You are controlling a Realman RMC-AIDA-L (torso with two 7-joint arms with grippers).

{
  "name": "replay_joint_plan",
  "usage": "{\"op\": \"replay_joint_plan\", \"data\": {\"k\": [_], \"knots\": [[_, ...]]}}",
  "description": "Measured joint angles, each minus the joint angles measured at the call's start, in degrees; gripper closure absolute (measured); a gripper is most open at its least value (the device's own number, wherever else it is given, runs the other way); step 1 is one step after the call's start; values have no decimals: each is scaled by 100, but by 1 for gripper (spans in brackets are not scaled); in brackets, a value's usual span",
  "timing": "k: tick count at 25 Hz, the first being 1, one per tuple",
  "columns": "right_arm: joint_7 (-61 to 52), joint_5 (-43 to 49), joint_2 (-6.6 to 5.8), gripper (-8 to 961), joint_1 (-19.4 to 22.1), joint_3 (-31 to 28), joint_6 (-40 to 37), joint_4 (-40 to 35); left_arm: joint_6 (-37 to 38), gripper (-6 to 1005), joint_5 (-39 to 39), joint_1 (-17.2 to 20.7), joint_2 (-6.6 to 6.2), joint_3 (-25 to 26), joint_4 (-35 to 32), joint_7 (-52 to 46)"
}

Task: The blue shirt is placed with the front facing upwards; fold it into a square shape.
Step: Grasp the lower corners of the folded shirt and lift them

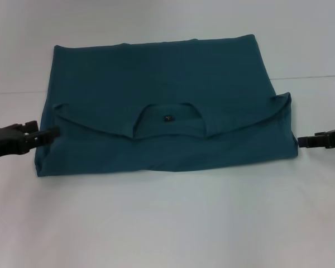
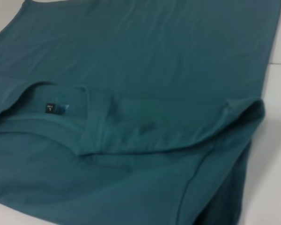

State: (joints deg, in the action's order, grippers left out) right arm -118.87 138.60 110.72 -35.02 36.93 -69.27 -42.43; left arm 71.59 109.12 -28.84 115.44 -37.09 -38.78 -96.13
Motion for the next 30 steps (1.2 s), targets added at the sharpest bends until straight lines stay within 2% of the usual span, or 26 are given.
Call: {"op": "replay_joint_plan", "data": {"k": [11, 18, 26, 30], "knots": [[82, 42, 40, 352, -174, 71, 291, 445, 1598, 261, 52, -102, -162, -4, -8, 239], [149, 45, 141, 353, -203, 245, 578, 575, 2187, 261, 258, -109, -166, -32, -24, 557], [221, 46, 223, 449, -242, 269, 773, 675, 2167, 262, 293, -84, -144, 7, -25, 570], [217, 46, 244, 616, -242, 289, 777, 671, 2143, 262, 258, -64, -137, 50, -24, 565]]}}
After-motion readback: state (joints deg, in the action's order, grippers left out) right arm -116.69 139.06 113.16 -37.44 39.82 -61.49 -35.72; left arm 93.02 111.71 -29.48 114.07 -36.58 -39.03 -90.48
